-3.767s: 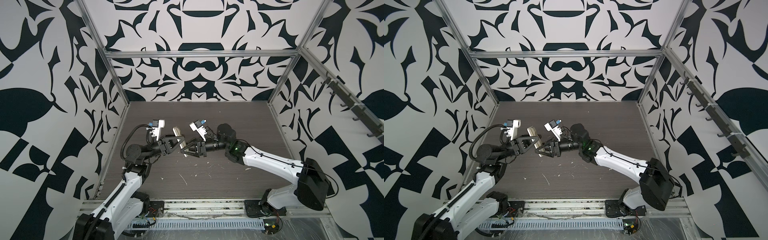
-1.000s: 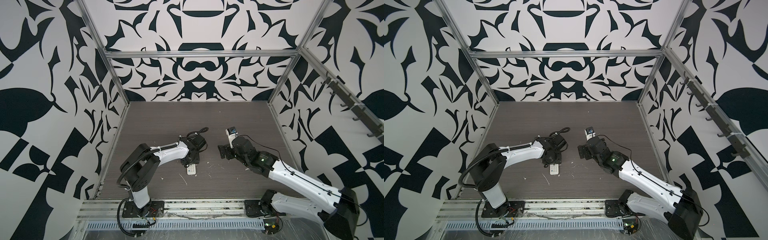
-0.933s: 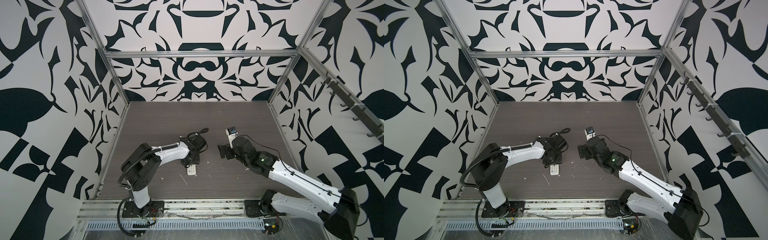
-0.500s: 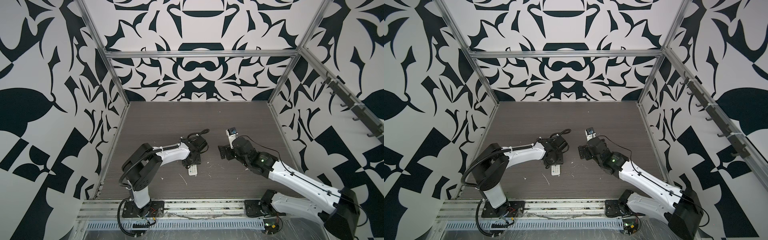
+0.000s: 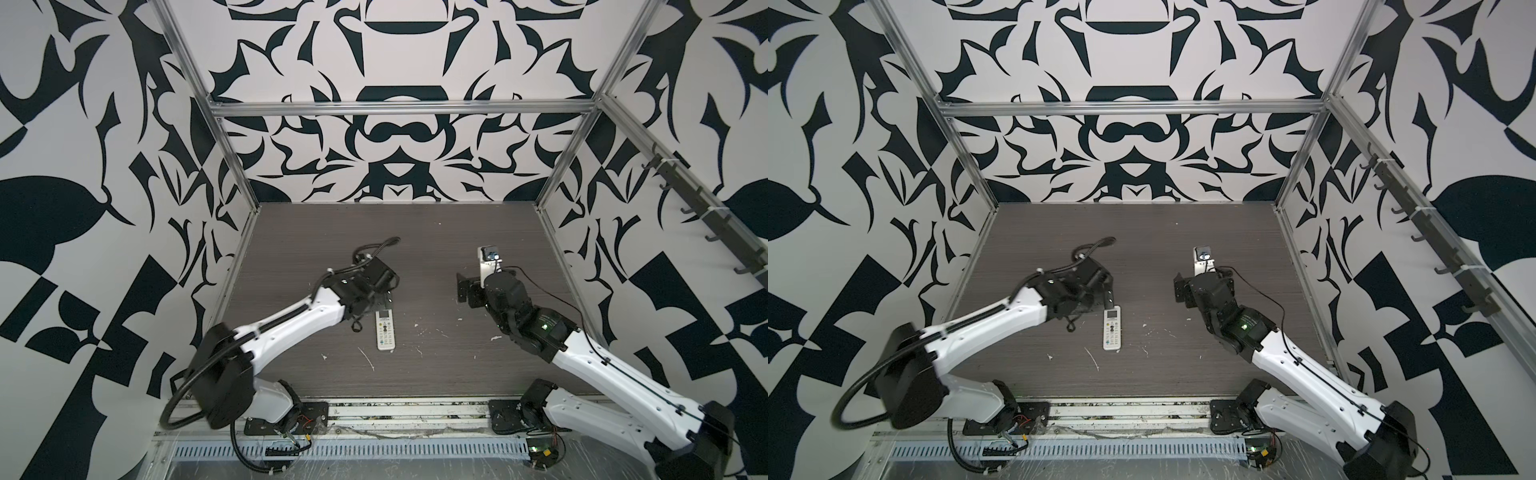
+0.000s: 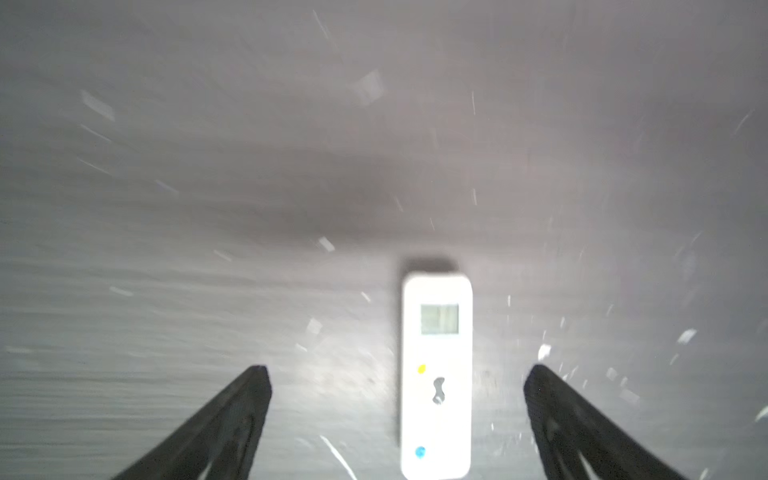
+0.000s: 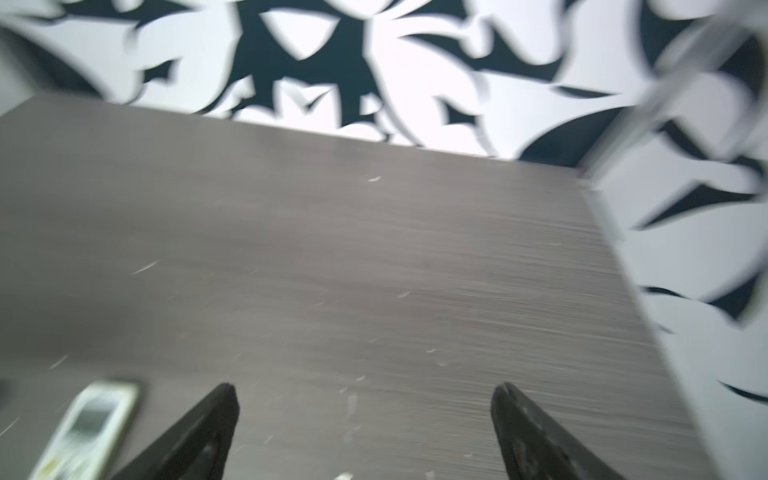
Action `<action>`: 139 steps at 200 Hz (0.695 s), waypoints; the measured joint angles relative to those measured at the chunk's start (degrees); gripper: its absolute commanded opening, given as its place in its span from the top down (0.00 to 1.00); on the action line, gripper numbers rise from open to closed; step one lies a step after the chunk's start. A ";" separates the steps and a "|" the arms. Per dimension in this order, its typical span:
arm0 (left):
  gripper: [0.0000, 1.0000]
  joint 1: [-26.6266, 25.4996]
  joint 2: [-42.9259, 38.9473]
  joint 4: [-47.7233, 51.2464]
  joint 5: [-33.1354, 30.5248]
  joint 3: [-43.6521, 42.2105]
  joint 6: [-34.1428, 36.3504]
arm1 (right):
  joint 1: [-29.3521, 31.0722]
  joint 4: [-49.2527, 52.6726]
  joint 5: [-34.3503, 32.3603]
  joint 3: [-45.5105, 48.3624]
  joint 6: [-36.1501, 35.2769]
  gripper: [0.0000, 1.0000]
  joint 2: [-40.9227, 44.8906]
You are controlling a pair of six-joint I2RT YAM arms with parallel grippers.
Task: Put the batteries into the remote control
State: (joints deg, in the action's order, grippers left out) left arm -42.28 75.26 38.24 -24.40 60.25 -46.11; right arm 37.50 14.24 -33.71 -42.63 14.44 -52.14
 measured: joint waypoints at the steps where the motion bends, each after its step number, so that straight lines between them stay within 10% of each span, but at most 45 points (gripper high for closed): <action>1: 0.01 0.68 -0.66 -0.13 -0.35 -0.13 0.22 | -0.13 -0.09 -0.22 0.04 -0.02 0.01 -0.02; 29: 0.01 14.88 -10.82 -3.13 -12.11 -4.72 4.96 | -5.14 -7.23 -8.48 2.69 -3.63 0.01 -2.32; 55: 0.01 17.09 -15.26 -15.37 -20.90 -15.78 19.41 | -9.01 -16.98 -11.34 5.73 -12.00 0.01 -7.50; 90: 0.01 20.63 -16.48 -35.21 -22.01 -29.73 37.33 | -13.99 -30.88 -10.84 12.87 -18.78 0.01 -13.55; 139: 0.01 30.84 -6.91 -54.93 -18.86 -33.81 43.41 | -22.25 -43.12 -2.91 18.10 -19.41 0.01 -17.03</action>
State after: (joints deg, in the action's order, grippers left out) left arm -11.44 68.36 -16.69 -43.27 26.44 -2.70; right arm 15.25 -28.88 -36.62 -24.53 -4.97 -69.17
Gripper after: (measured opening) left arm 0.992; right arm 0.993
